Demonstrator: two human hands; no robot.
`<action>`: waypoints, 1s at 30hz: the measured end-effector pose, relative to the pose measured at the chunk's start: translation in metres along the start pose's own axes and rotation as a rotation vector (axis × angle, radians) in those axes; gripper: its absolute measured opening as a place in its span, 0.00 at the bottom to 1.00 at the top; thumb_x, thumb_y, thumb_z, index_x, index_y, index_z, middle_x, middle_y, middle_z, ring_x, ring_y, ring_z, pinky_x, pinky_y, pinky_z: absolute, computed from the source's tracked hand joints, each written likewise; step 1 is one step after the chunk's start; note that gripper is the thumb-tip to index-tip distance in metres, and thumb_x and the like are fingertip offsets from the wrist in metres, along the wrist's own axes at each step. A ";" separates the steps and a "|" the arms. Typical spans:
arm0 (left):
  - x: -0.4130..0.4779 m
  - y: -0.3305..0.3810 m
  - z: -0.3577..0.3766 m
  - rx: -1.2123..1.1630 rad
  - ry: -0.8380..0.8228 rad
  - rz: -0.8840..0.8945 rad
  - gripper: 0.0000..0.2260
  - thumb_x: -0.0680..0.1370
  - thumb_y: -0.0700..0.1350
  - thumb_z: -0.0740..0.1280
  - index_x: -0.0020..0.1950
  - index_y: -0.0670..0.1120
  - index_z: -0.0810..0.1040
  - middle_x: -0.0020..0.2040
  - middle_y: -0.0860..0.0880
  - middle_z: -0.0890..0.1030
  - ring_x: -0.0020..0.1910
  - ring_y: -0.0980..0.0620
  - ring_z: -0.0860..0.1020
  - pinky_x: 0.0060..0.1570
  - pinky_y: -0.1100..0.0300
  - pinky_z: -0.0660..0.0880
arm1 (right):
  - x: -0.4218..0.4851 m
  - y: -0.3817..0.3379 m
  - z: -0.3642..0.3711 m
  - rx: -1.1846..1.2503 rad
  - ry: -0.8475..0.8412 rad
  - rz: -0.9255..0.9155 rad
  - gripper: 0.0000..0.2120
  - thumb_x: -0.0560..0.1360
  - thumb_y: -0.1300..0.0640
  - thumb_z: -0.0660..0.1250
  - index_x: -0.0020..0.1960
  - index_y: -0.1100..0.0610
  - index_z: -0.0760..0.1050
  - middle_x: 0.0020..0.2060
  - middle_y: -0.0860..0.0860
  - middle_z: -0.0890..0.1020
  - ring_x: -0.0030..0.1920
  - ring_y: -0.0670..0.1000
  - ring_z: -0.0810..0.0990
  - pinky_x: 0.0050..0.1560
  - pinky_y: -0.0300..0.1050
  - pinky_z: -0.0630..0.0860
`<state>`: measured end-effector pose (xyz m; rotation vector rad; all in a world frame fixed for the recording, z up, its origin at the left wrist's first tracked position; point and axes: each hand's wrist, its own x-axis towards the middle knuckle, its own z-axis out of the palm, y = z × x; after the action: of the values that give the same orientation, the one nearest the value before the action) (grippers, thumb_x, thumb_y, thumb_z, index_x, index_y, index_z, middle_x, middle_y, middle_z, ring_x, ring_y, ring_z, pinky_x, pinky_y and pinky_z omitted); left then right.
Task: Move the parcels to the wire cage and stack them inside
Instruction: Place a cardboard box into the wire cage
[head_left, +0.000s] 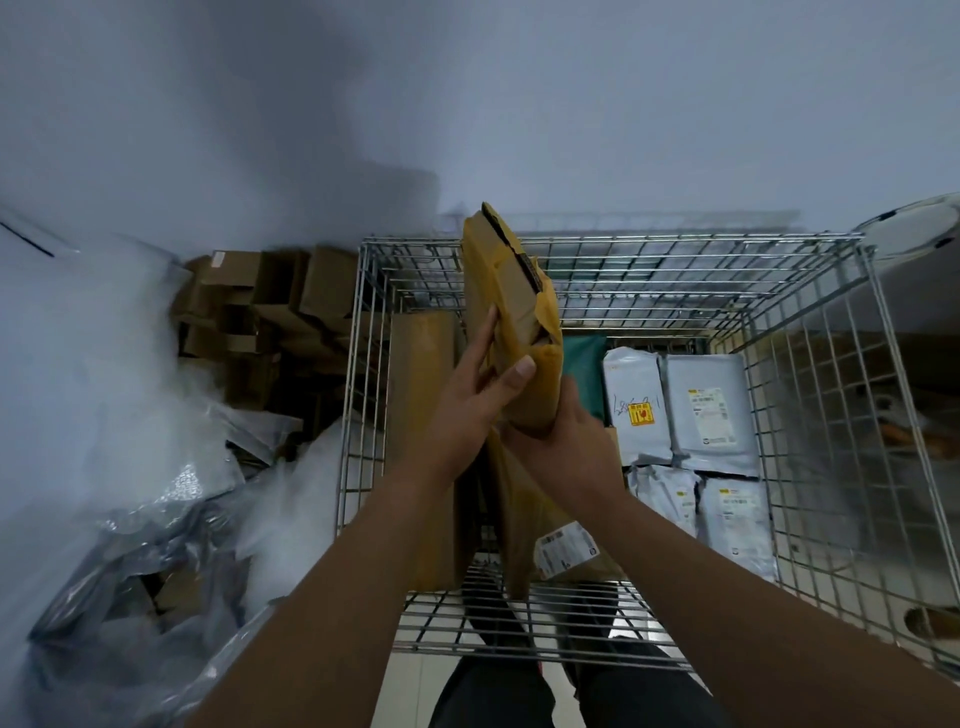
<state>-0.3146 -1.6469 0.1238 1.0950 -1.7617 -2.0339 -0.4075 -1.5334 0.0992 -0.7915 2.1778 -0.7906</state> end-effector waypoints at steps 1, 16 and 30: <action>0.002 -0.004 0.000 -0.010 -0.005 -0.002 0.46 0.68 0.72 0.74 0.81 0.69 0.55 0.73 0.71 0.71 0.71 0.67 0.72 0.68 0.59 0.76 | 0.003 0.002 0.001 -0.001 0.004 0.004 0.27 0.72 0.34 0.72 0.61 0.44 0.63 0.49 0.47 0.83 0.50 0.58 0.83 0.49 0.59 0.82; 0.028 -0.045 0.012 0.305 0.077 0.031 0.50 0.67 0.76 0.73 0.76 0.79 0.40 0.80 0.61 0.66 0.76 0.53 0.71 0.70 0.40 0.75 | 0.033 0.036 0.039 -0.042 0.066 -0.115 0.11 0.74 0.44 0.62 0.53 0.48 0.74 0.41 0.47 0.84 0.40 0.51 0.84 0.42 0.54 0.83; 0.029 -0.044 0.009 0.376 0.082 0.072 0.47 0.70 0.76 0.69 0.78 0.76 0.40 0.78 0.63 0.69 0.72 0.59 0.73 0.70 0.45 0.75 | 0.032 0.050 0.046 0.047 -0.050 -0.098 0.45 0.75 0.36 0.70 0.82 0.48 0.49 0.52 0.53 0.87 0.48 0.57 0.87 0.48 0.59 0.84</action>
<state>-0.3277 -1.6468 0.0718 1.1741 -2.1608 -1.6308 -0.4065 -1.5381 0.0240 -0.8902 2.0822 -0.8587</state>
